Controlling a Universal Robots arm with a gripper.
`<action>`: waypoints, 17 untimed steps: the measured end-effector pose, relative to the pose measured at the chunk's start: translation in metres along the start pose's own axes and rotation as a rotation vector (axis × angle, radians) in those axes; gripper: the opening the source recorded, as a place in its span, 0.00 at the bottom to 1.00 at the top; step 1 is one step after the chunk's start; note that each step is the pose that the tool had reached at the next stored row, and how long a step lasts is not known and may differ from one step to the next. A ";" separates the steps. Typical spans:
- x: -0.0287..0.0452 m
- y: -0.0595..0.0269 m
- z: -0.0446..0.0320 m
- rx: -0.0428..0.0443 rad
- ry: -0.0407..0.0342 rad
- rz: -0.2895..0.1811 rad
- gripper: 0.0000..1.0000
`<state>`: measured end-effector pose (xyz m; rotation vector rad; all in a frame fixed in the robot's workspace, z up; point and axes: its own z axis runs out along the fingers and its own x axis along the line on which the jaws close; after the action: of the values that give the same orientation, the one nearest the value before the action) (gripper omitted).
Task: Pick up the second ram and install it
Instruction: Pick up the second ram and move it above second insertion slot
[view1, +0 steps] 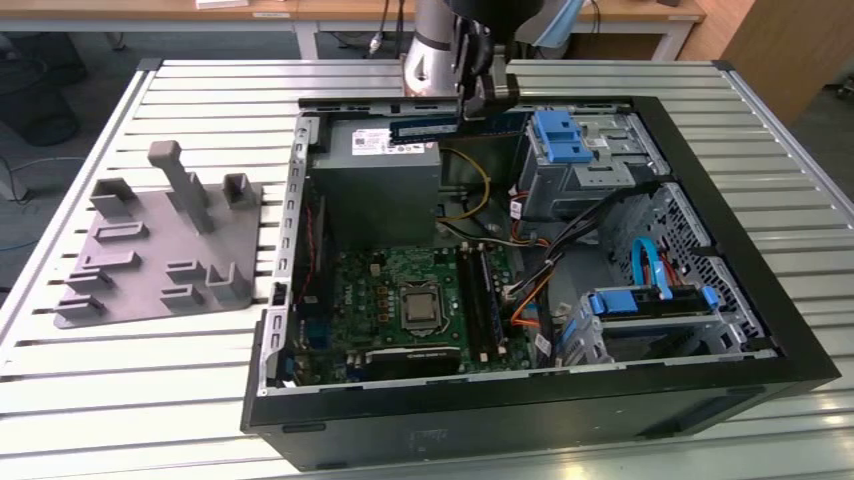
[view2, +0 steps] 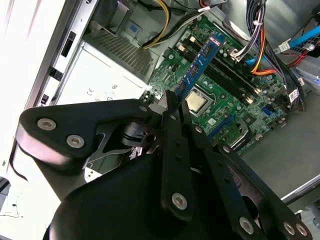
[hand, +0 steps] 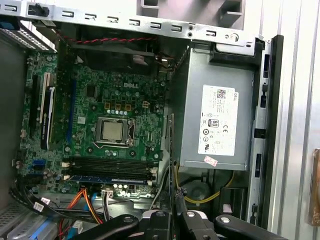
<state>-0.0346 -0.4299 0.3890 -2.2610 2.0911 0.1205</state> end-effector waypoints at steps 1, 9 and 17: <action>0.0001 0.0000 0.0000 0.0000 0.0004 0.000 0.14; 0.0018 0.0000 0.0040 0.0179 0.0039 0.069 0.14; 0.0141 0.0010 0.0071 0.0237 0.0056 0.096 0.14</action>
<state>-0.0346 -0.4433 0.3806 -2.1511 2.1916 0.0933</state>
